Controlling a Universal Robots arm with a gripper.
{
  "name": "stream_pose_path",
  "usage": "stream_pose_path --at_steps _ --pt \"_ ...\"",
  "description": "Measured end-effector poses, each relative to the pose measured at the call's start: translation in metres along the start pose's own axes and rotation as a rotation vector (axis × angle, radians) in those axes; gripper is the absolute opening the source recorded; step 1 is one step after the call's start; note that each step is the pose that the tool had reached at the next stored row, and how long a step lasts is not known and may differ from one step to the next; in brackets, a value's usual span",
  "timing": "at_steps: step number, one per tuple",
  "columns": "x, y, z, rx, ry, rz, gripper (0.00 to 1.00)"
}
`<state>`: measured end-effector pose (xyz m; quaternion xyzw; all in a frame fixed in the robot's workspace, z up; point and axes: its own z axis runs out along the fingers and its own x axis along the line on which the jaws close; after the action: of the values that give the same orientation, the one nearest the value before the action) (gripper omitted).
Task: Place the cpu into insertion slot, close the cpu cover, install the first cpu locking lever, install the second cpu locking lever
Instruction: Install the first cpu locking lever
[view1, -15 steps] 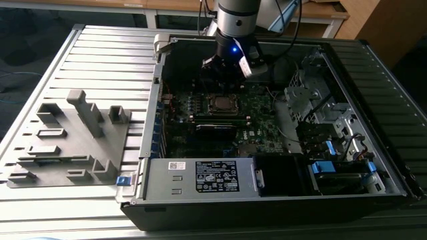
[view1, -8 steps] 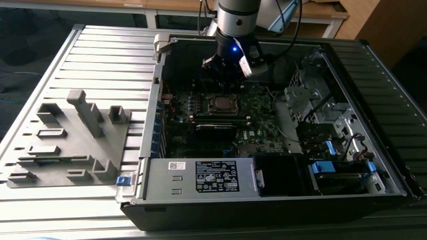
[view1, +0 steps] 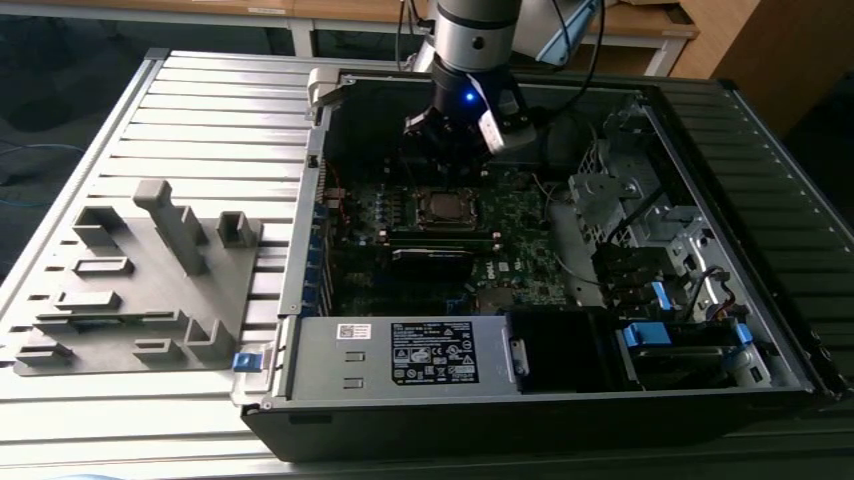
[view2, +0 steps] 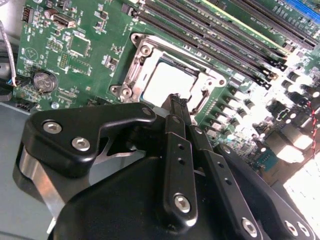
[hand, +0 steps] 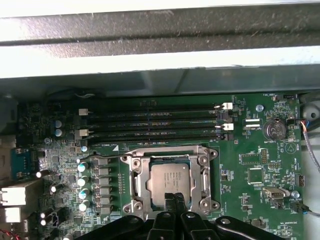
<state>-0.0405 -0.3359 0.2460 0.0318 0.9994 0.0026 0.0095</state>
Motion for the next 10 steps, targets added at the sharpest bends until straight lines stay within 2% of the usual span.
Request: stream_pose_path --at_steps 6,10 --pt "-0.0001 0.0 -0.0061 -0.0001 -0.0001 0.0 0.11" --pt "-0.0001 0.0001 -0.0071 -0.0001 -0.0001 0.0 0.11"
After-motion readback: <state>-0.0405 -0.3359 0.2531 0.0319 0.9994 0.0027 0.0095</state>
